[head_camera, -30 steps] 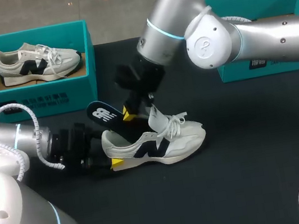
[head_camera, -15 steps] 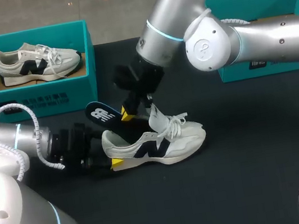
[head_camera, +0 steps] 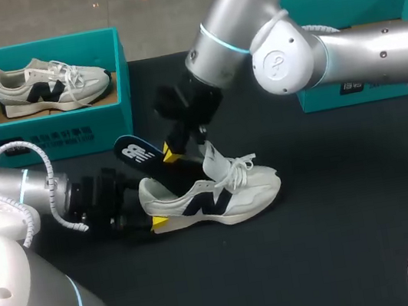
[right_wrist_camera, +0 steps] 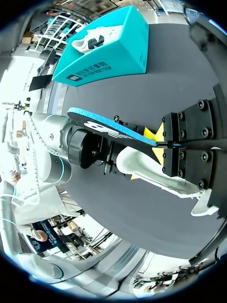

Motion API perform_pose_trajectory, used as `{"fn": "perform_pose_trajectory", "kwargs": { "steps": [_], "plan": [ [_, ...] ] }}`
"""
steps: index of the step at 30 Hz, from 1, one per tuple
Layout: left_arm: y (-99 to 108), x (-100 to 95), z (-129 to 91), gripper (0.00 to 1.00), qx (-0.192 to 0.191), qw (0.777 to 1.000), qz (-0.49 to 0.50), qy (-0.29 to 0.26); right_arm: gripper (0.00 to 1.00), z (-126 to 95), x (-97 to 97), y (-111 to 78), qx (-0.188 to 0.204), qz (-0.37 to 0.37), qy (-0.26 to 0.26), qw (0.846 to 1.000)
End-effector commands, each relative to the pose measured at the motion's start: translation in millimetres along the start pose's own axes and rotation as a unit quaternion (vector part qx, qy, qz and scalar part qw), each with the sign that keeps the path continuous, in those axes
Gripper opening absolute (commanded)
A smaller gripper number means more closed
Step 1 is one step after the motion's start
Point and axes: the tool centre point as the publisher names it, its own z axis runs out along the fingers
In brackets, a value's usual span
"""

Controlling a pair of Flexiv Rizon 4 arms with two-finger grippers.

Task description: Take the shoe out of the shoebox, open the shoe tongue, remove and reinsert the insole, then place the shoe into the shoebox

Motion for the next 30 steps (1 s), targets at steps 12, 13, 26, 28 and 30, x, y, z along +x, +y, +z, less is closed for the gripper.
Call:
{"fn": "perform_pose_trajectory", "kwargs": {
  "steps": [12, 13, 26, 28, 30],
  "plan": [
    [0, 0.8, 0, 0.00, -0.002, 1.000, 0.000, 0.000, 0.30, 6, 7.8, 0.8, -0.031, 0.024, 0.014, 0.999],
    [0, 0.8, 0, 0.00, -0.002, 1.000, 0.000, 0.000, 0.29, 7, 8.6, 0.5, -0.032, 0.024, 0.014, 0.999],
    [0, 0.8, 0, 0.00, -0.002, 1.000, 0.000, 0.000, 0.00, 11, 15.7, -5.0, -0.035, 0.082, 0.008, 0.996],
    [0, 0.8, 0, 0.00, -0.002, 1.000, 0.000, 0.000, 0.00, 10, 13.6, -4.2, -0.033, 0.090, 0.009, 0.995],
    [0, 0.8, 0, 0.00, -0.002, 1.000, 0.000, 0.000, 0.00, 6, 12.0, -0.1, -0.039, 0.098, 0.010, 0.994]
  ]
}}
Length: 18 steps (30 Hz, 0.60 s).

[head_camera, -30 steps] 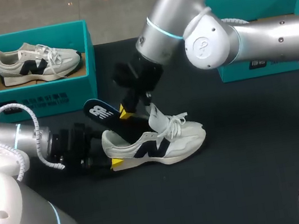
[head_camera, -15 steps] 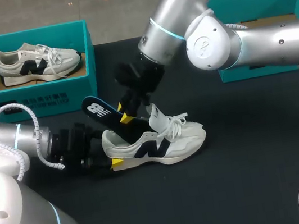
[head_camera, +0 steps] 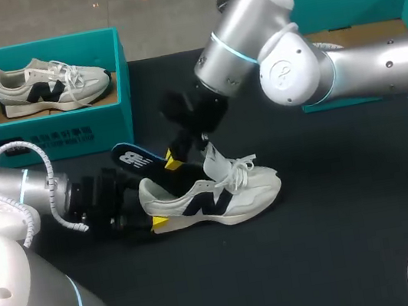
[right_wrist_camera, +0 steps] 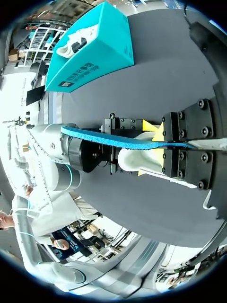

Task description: Take the shoe out of the shoebox, open the shoe tongue, remove and reinsert the insole, then place the shoe into the shoebox

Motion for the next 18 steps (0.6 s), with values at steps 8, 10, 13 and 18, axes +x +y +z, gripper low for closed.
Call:
{"fn": "perform_pose_trajectory", "kwargs": {
  "steps": [8, 10, 13, 18],
  "plan": [
    [0, 0.6, 0, 0.00, -0.002, 1.000, 0.000, 0.000, 0.00, -28, -1.8, 32.8, -0.042, 0.010, -0.004, 0.999],
    [0, 0.6, 0, 0.00, -0.002, 1.000, 0.000, 0.000, 0.00, -35, -2.7, 37.9, -0.055, 0.012, -0.006, 0.998],
    [0, 0.6, 0, 0.00, -0.002, 1.000, 0.000, 0.000, 0.00, -44, -3.8, 44.3, -0.075, 0.013, -0.015, 0.997],
    [0, 0.6, 0, 0.00, -0.002, 1.000, 0.000, 0.000, 0.00, -59, -7.8, 59.4, -0.098, 0.008, -0.025, 0.995]
  ]
}}
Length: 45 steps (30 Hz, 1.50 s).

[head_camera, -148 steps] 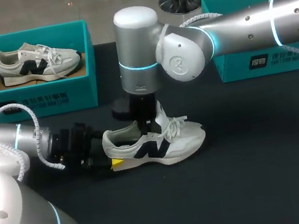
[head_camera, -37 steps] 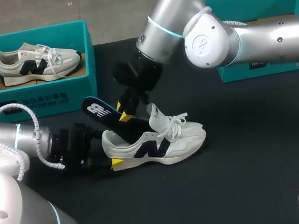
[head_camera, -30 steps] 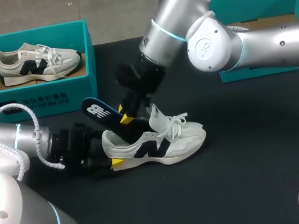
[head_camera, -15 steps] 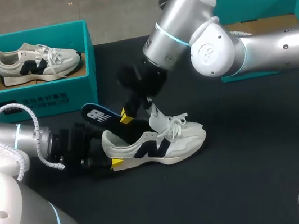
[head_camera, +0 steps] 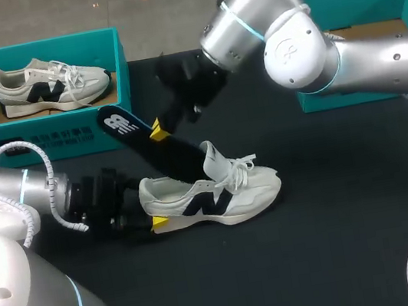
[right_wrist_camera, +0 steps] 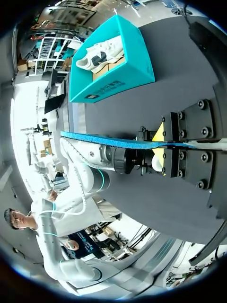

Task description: Take the shoe out of the shoebox, open the shoe tongue, remove and reinsert the insole, then place the shoe into the shoebox

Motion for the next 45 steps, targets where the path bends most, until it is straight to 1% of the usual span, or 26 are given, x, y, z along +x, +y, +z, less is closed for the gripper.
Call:
{"fn": "perform_pose_trajectory", "kwargs": {
  "steps": [1, 3, 22, 25, 30, 32, 34, 36, 40, 45],
  "plan": [
    [0, 0.7, 0, 0.00, -0.002, 1.000, 0.000, 0.000, 0.00, -11, 3.8, 6.4, -0.008, -0.002, -0.005, 1.000],
    [0, 0.7, 0, 0.00, -0.002, 1.000, 0.000, 0.000, 0.00, -17, 1.3, 15.0, -0.004, -0.009, -0.018, 1.000],
    [0, 0.7, 0, 0.00, -0.002, 1.000, 0.000, 0.000, 0.00, -17, 1.3, 15.0, -0.004, -0.009, -0.018, 1.000],
    [0, 0.7, 0, 0.00, -0.002, 1.000, 0.000, 0.000, 0.00, -28, 1.9, 16.2, -0.059, -0.026, -0.027, 0.998],
    [0, 0.7, 0, 0.00, -0.002, 1.000, 0.000, 0.000, 0.00, -42, 3.6, 21.9, -0.122, -0.033, -0.003, 0.992],
    [0, 0.7, 0, 0.00, -0.002, 1.000, 0.000, 0.000, 0.00, -47, 6.0, 26.0, -0.139, -0.043, -0.006, 0.989],
    [0, 0.7, 0, 0.00, -0.002, 1.000, 0.000, 0.000, 0.00, -51, 8.4, 29.6, -0.146, -0.047, -0.002, 0.988],
    [0, 0.7, 0, 0.00, -0.002, 1.000, 0.000, 0.000, 0.00, -57, 12.6, 35.5, -0.169, -0.049, -0.003, 0.984],
    [0, 0.7, 0, 0.00, -0.002, 1.000, 0.000, 0.000, 0.00, -69, 20.8, 42.1, -0.192, -0.038, -0.007, 0.981],
    [0, 0.7, 0, 0.00, -0.002, 1.000, 0.000, 0.000, 0.00, -89, 37.8, 57.0, -0.251, -0.008, -0.010, 0.968]
  ]
}}
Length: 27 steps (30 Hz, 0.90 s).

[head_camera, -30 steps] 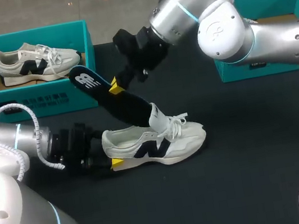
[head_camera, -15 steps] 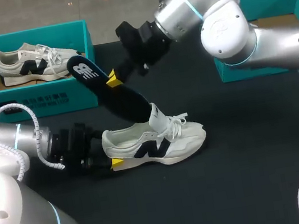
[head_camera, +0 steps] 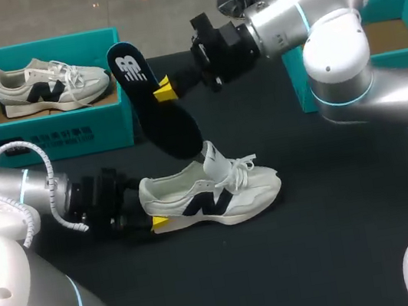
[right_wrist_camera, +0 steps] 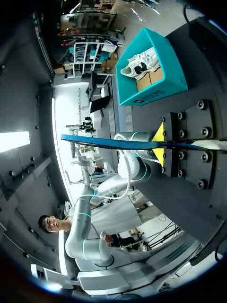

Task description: Take the shoe out of the shoebox, open the shoe tongue, remove and reinsert the insole, then place the shoe into the shoebox

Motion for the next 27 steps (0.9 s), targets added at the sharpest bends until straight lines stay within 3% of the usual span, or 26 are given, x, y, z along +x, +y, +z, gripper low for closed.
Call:
{"fn": "perform_pose_trajectory", "kwargs": {
  "steps": [1, 7, 12, 27],
  "plan": [
    [0, 0.6, 0, 0.00, -0.002, 1.000, 0.000, 0.000, 0.00, -11, 22.6, 8.6, -0.052, 0.008, -0.013, 0.999],
    [0, 0.6, 0, 0.00, -0.002, 1.000, 0.000, 0.000, 0.00, -12, 36.1, 25.3, -0.085, 0.052, -0.004, 0.995],
    [0, 0.6, 0, 0.00, -0.002, 1.000, 0.000, 0.000, 0.00, -18, 43.7, 36.1, -0.088, 0.074, -0.012, 0.993],
    [0, 0.6, 0, 0.00, -0.002, 1.000, 0.000, 0.000, 0.00, -22, 41.7, 34.7, -0.093, 0.080, -0.007, 0.992]
  ]
}}
